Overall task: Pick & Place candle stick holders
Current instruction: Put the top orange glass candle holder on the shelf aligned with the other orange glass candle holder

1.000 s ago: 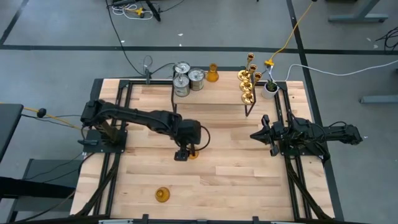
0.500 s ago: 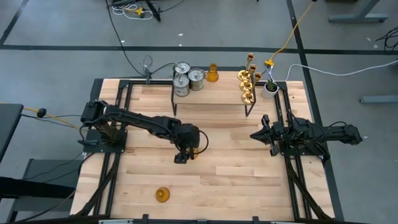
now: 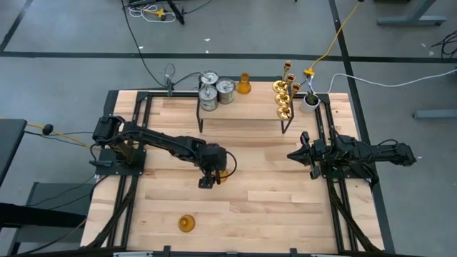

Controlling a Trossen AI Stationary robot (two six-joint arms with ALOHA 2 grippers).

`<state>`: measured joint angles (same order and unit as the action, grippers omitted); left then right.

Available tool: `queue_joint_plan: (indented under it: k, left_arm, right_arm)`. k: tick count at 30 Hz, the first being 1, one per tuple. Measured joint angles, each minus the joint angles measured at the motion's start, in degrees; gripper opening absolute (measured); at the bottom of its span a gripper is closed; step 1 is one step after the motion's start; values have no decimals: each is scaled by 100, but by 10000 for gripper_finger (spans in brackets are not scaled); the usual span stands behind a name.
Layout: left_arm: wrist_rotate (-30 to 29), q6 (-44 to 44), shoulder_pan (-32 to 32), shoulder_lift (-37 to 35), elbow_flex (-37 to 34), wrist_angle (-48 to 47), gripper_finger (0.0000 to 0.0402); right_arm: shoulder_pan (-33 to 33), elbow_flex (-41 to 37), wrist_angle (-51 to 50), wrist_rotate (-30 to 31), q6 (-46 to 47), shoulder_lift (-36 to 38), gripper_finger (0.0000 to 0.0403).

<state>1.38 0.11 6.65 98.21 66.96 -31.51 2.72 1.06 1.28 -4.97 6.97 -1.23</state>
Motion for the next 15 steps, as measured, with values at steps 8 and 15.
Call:
queue_joint_plan:
  k: [8, 15]
  left_arm:
    - [-16, -97, -41, 1, 0, 123, 322]
    - [-26, -97, -76, 0, 0, 170, 294]
  right_arm:
    - [0, 0, -2, 0, 1, 0, 20]
    - [0, 0, 0, 0, 0, 0, 20]
